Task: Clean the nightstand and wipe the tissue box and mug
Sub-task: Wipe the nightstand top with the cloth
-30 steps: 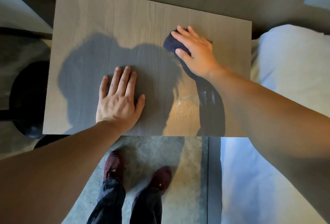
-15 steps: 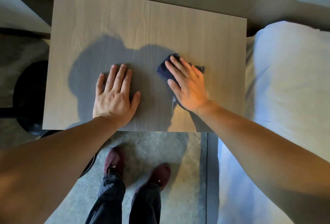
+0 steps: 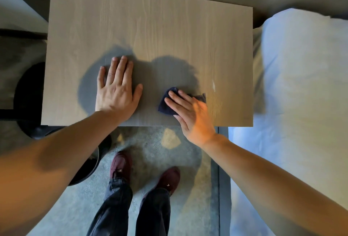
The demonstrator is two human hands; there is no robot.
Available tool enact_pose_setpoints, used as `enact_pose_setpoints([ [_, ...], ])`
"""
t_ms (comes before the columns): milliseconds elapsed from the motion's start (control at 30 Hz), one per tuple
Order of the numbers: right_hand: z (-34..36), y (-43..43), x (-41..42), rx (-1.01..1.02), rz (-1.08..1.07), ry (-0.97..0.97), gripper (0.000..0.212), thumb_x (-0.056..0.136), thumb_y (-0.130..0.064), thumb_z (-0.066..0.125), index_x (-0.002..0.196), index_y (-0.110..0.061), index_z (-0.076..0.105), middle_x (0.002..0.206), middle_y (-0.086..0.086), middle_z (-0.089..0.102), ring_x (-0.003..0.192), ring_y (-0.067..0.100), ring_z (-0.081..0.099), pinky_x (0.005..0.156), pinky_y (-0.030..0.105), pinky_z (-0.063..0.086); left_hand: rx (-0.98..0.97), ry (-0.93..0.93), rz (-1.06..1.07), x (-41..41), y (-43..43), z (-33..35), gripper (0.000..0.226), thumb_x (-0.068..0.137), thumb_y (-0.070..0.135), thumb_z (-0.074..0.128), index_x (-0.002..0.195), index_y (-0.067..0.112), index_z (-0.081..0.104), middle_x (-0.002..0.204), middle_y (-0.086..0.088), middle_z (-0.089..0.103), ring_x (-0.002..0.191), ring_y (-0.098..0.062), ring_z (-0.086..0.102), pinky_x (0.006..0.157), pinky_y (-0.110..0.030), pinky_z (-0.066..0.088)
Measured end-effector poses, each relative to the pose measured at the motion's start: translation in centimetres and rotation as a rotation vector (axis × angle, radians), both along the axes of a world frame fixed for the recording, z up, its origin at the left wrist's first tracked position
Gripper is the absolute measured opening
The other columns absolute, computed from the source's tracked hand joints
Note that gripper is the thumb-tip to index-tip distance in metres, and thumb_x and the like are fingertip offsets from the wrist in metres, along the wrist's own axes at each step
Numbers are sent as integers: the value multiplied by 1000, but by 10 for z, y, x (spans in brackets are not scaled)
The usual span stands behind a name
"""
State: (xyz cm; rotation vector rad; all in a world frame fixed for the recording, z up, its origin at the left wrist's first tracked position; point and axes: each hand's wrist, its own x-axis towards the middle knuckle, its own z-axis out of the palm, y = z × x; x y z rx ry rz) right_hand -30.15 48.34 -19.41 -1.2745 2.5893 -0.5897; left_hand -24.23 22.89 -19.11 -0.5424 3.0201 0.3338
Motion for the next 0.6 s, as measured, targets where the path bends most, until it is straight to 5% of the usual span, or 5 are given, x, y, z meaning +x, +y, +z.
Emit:
enact_pose_setpoints([
  [233, 1, 21, 26, -103, 32, -164, 50, 91, 2, 65, 136, -20, 64, 146, -4, 59, 138, 21, 52, 112, 47, 40, 79, 41, -85, -23, 51, 1, 67, 105, 48, 28, 162, 13, 19, 171, -7, 19, 159, -23, 11, 127, -52, 9],
  [333, 18, 31, 26, -140, 10, -354, 49, 89, 11, 64, 132, -13, 68, 138, -3, 63, 129, 5, 54, 112, 20, 37, 11, -20, -86, -25, 53, -5, 70, 105, 52, 25, 163, 14, 18, 172, -4, 16, 159, -22, 7, 127, -51, 7],
  [400, 40, 37, 17, -112, -103, -537, 45, 98, 5, 54, 135, -18, 65, 126, -7, 67, 101, -8, 63, 93, 12, 46, 2, -26, -92, -24, 54, -6, 71, 104, 53, 26, 163, 14, 18, 172, -3, 15, 159, -22, 5, 127, -51, 6],
  [500, 62, 39, -20, -247, -292, -623, 43, 104, 0, 45, 135, -25, 60, 90, -10, 71, 51, 4, 60, 56, 18, 49, -1, -30, -89, -25, 54, -6, 72, 103, 53, 28, 163, 14, 19, 172, -3, 14, 159, -22, 5, 127, -52, 6],
  [600, 67, 28, -84, -266, -390, -396, 40, 103, -3, 47, 138, -17, 61, 123, -3, 66, 103, 5, 67, 92, 23, 52, -4, -41, -81, -25, 54, -5, 71, 103, 52, 29, 163, 14, 20, 172, -3, 14, 160, -22, 5, 127, -52, 6],
])
